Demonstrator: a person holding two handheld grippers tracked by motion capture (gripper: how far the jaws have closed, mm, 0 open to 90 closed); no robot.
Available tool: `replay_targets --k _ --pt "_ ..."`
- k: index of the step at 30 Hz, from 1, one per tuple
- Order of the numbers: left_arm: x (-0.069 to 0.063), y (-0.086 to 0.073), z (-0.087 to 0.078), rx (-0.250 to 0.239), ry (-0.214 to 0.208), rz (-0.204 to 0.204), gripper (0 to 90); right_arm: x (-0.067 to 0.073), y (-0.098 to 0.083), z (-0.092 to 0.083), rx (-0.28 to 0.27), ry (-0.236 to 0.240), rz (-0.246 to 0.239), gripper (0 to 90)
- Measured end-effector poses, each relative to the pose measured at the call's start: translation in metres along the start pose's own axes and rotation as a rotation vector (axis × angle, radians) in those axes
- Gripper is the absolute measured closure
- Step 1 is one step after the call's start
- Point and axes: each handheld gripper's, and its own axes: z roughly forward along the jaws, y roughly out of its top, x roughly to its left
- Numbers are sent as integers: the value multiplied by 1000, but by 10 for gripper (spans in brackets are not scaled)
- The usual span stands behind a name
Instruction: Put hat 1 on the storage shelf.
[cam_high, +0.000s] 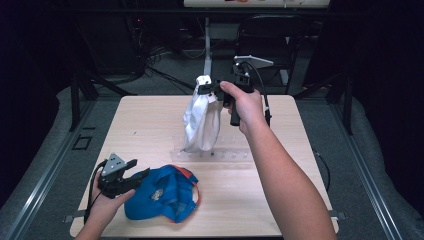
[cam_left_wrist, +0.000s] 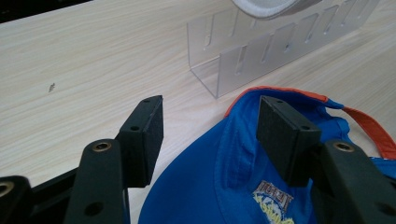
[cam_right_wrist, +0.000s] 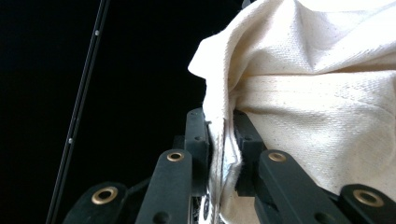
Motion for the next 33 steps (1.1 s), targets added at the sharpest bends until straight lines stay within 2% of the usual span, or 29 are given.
replay_targets --k 5,11,19,26,29,33 --pt "-8 2 4 16 -19 24 418 1 -1 4 9 -13 -6 800" --pt "-24 12 10 33 -57 76 420 -6 1 14 17 -40 1 800" --pt "-45 36 31 36 -83 140 425 -4 2 32 14 -9 16 798" --pt "-61 53 52 28 -95 164 453 4 0 48 33 13 7 799" --pt "-64 59 61 14 -91 156 471 9 -2 56 42 13 0 798" --pt "-68 63 69 -7 -76 152 550 13 -4 62 48 15 -8 798"
